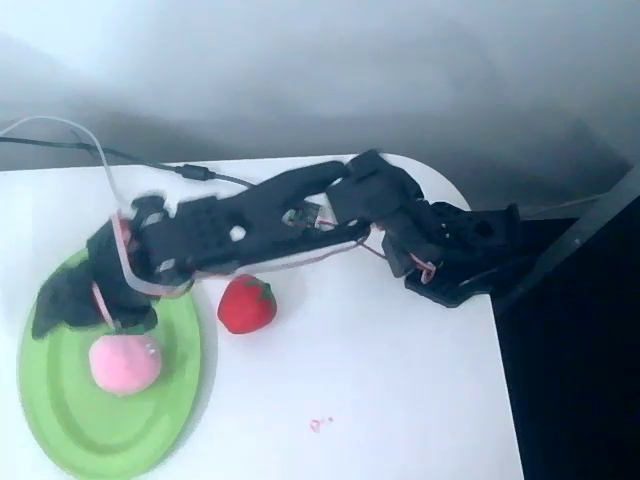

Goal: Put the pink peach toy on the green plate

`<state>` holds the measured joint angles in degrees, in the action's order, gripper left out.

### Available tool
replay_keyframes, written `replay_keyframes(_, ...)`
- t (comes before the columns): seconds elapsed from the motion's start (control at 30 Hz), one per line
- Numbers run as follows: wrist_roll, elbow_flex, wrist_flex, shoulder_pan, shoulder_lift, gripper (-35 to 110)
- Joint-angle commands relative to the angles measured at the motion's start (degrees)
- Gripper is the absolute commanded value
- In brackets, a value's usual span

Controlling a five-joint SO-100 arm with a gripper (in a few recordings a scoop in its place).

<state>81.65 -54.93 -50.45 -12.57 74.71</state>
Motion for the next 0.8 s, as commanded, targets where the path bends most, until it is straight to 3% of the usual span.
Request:
replay_keyframes(0.0, -12.74, -10.55, 0.97, 3.52, 18.90, 26)
replay_keyframes(0.1, -12.83, -29.36, 4.13, 6.24, 36.12, 1)
replay_keyframes(0.13, -12.74, -36.12, 4.22, 7.03, 42.10, 0)
replay_keyframes(0.27, -4.22, -65.92, 3.78, 12.04, 68.55, 0)
replay_keyframes(0.4, 5.71, -88.95, -8.79, 16.79, 90.79, 0)
replay_keyframes(0.5, 11.69, -103.36, -10.72, 17.49, 102.13, 0)
replay_keyframes(0.77, 9.40, -127.35, -11.25, 10.72, 119.79, 0)
